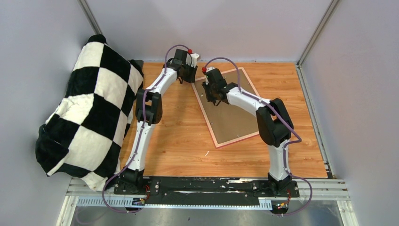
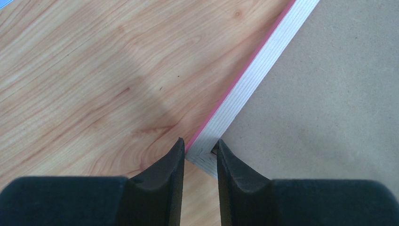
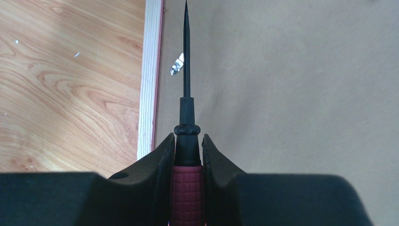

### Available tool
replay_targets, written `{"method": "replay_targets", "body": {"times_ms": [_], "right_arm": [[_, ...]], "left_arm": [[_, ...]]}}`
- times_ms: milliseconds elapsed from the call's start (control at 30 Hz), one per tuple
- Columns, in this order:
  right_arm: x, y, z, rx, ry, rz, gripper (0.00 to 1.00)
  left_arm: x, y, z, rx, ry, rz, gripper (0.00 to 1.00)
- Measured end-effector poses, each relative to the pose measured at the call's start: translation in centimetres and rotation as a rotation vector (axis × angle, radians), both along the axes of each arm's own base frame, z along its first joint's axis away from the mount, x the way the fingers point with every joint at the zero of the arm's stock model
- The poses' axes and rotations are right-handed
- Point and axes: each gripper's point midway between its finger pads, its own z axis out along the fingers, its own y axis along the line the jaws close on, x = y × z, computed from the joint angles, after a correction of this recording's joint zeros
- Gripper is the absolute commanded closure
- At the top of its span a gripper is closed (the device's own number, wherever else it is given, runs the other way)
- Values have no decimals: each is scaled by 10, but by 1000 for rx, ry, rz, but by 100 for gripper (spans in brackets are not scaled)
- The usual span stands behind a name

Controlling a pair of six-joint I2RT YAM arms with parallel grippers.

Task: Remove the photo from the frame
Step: Release the photo frame item from the photo frame.

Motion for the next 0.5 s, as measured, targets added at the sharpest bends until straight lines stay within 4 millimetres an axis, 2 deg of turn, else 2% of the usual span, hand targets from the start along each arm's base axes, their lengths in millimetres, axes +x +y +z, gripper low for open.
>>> {"method": "replay_targets", "body": {"times_ms": [67, 267, 500], "right_arm": [[5, 0, 9, -33, -36, 27, 100], [9, -4, 17, -157, -95, 157, 100], [16, -9, 5, -393, -170, 340, 100]], "left_arm": [[0, 0, 0, 0, 0, 0, 100], [0, 0, 0, 0, 0, 0, 100], [0, 0, 0, 0, 0, 0, 100]]}}
